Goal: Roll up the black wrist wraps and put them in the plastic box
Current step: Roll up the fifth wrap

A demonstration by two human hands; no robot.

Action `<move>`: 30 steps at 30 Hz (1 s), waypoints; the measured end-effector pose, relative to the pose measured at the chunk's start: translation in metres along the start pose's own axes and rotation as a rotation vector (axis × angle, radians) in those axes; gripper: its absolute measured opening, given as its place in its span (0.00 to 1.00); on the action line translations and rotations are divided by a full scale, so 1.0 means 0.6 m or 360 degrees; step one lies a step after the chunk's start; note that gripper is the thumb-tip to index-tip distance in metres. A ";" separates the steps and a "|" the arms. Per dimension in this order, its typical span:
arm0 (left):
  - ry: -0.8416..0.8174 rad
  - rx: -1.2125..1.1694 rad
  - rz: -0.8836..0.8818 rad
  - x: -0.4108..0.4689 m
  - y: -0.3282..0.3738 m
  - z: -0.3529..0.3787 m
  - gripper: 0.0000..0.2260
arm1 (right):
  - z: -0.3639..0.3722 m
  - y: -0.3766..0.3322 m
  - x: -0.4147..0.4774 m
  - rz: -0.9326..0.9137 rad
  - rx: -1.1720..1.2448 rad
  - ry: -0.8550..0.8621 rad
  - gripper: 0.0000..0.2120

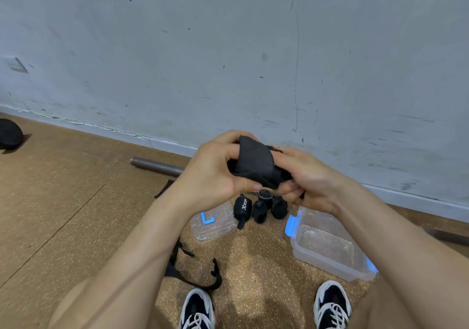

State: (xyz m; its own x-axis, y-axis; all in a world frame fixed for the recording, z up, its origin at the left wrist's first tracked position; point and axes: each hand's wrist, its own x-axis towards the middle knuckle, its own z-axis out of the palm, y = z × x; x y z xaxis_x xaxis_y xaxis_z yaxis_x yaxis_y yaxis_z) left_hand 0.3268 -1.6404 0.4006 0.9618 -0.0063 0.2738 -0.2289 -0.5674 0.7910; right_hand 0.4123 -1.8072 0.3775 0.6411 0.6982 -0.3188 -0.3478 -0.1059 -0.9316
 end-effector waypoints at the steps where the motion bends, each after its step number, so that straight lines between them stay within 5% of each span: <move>1: -0.0041 0.0009 -0.0021 0.000 -0.001 -0.004 0.14 | 0.001 0.001 0.000 -0.0026 -0.0013 0.0004 0.07; 6: -0.0069 0.0023 0.0016 -0.001 -0.005 -0.012 0.08 | -0.008 0.001 0.004 -0.0107 -0.0137 0.0093 0.06; 11: 0.0033 0.0463 0.0378 -0.004 -0.010 -0.003 0.07 | -0.009 0.000 0.007 -0.0288 -0.0340 0.0335 0.10; 18: -0.0389 0.0341 0.0015 -0.006 -0.006 0.025 0.03 | -0.009 0.021 0.027 -0.0494 -0.0743 0.0718 0.08; 24: 0.0113 0.0067 -0.0049 0.000 0.001 0.014 0.16 | -0.007 0.013 0.021 -0.0634 -0.0985 0.0547 0.16; 30: 0.0499 -0.0136 -0.0078 0.015 -0.015 0.029 0.17 | 0.010 -0.003 -0.003 -0.0651 -0.0774 0.0255 0.21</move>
State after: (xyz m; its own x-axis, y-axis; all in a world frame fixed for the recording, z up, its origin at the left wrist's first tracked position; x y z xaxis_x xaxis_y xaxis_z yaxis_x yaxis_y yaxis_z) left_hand 0.3399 -1.6496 0.3866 0.8819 0.2806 0.3789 -0.2082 -0.4894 0.8469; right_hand 0.4078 -1.8043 0.3809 0.7629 0.6400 0.0912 0.2707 -0.1882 -0.9441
